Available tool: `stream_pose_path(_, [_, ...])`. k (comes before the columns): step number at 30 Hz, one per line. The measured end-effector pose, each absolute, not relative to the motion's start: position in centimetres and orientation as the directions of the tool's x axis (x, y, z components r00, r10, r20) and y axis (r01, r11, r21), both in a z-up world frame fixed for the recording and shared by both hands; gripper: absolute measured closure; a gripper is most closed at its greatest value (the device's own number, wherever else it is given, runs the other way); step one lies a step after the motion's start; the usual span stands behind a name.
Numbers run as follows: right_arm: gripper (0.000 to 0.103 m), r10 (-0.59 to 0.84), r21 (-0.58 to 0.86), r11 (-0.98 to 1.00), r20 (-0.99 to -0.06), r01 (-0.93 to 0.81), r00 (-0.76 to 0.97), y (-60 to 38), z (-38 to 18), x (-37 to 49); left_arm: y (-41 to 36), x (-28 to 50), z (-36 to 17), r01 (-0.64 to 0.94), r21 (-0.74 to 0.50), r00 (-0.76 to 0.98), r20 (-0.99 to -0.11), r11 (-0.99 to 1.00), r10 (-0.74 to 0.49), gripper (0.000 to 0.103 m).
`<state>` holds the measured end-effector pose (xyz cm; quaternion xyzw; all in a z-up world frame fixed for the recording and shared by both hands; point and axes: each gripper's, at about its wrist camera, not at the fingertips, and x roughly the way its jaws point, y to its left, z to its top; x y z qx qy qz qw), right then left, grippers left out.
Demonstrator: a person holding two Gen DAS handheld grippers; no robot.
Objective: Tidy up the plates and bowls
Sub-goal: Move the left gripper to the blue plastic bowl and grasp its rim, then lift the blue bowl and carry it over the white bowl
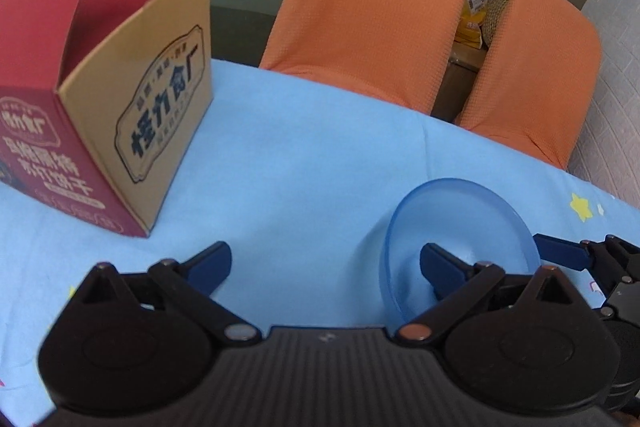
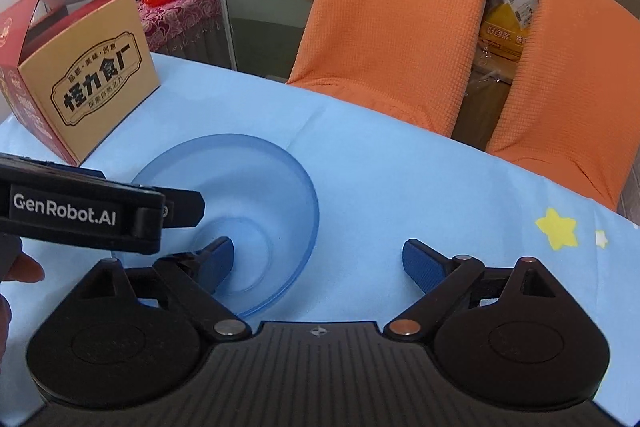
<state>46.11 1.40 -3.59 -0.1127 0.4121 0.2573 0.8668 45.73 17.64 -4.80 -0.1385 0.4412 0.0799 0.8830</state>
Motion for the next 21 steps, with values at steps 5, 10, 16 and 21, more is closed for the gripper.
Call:
stream_pose_path(5, [0.000, 0.364, 0.026, 0.842, -0.764, -0.539, 0.532, 1.2, -3.8, 46.2, 16.9, 45.9, -5.0, -0.242, -0.124, 0.595, -0.803, 0.962, 0.046, 0.002])
stream_pose_path(10, [0.000, 0.373, 0.026, 0.842, -0.749, -0.540, 0.547, 1.4, -4.1, 46.2, 16.8, 45.8, -5.0, -0.237, -0.112, 0.592, -0.804, 0.965, 0.052, 0.002])
stream_pose_path(16, [0.000, 0.364, -0.028, 0.829, -0.732, -0.558, 0.577, 2.3, -3.1, 45.4, 17.0, 45.9, -4.7, -0.227, -0.151, 0.601, -0.799, 0.962, 0.016, 0.003])
stream_pose_path(21, [0.042, 0.428, 0.056, 0.808, -0.740, -0.586, 0.519, 2.1, -3.1, 45.3, 16.3, 45.7, -4.4, -0.187, -0.110, 0.610, -0.792, 0.976, 0.027, 0.054])
